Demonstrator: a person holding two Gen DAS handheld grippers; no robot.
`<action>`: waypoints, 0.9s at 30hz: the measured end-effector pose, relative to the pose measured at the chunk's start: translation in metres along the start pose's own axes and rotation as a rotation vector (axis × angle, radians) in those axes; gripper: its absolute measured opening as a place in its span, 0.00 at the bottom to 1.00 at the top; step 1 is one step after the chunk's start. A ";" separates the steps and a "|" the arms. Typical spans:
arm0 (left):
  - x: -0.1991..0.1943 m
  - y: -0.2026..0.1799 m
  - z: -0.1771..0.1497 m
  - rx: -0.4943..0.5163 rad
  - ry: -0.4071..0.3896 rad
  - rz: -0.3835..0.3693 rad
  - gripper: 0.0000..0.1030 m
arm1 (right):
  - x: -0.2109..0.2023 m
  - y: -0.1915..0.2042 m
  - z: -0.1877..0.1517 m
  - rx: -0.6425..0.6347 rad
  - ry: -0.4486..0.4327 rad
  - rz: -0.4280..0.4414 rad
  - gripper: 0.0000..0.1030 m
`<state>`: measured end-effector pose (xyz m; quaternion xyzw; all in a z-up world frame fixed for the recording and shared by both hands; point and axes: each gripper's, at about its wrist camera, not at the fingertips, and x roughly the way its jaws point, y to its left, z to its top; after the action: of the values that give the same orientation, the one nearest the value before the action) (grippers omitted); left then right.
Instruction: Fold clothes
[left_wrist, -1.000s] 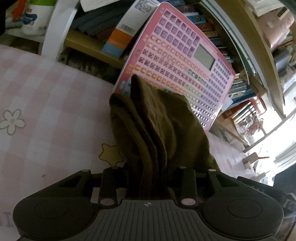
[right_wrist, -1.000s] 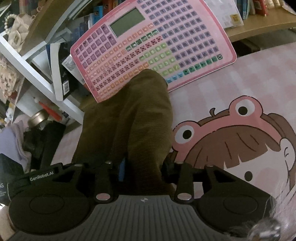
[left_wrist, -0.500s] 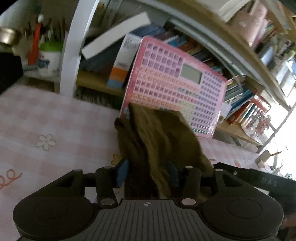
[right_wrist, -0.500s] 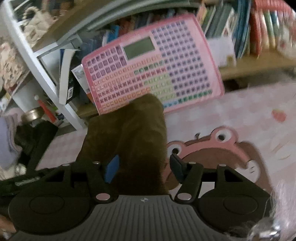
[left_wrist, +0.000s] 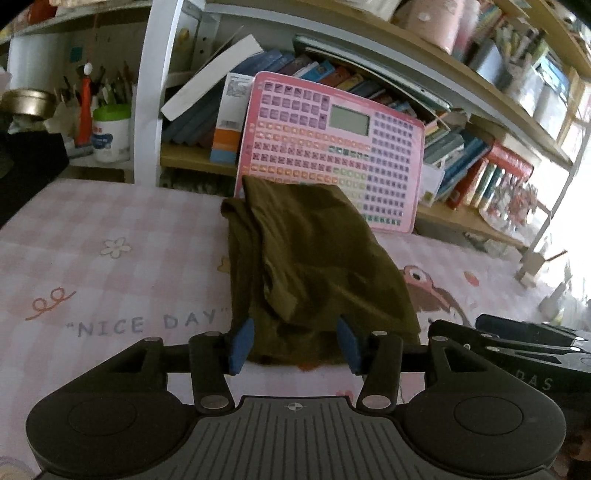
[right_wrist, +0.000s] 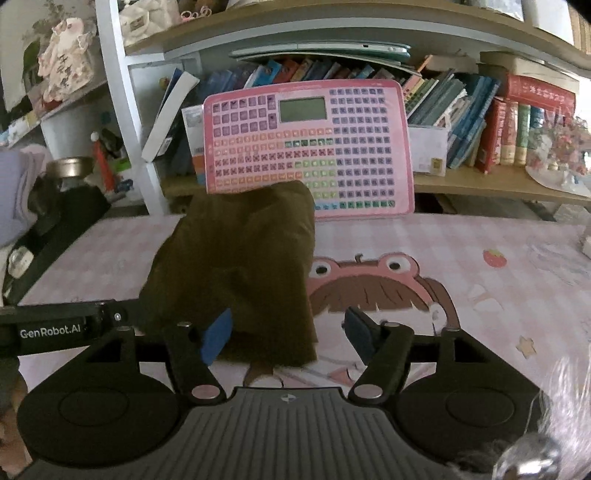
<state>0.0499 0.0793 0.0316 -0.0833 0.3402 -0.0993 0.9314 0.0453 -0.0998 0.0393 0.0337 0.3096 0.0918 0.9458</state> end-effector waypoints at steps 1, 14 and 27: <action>-0.003 -0.002 -0.003 0.007 0.000 0.010 0.50 | -0.002 0.000 -0.003 0.002 0.002 -0.008 0.66; -0.025 -0.027 -0.028 0.074 -0.027 0.091 0.82 | -0.027 -0.001 -0.038 0.029 0.025 -0.107 0.79; -0.025 -0.029 -0.033 0.086 0.001 0.179 0.95 | -0.027 0.001 -0.045 0.002 0.042 -0.144 0.90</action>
<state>0.0056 0.0545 0.0284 -0.0124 0.3423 -0.0305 0.9390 -0.0029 -0.1040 0.0185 0.0104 0.3313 0.0236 0.9432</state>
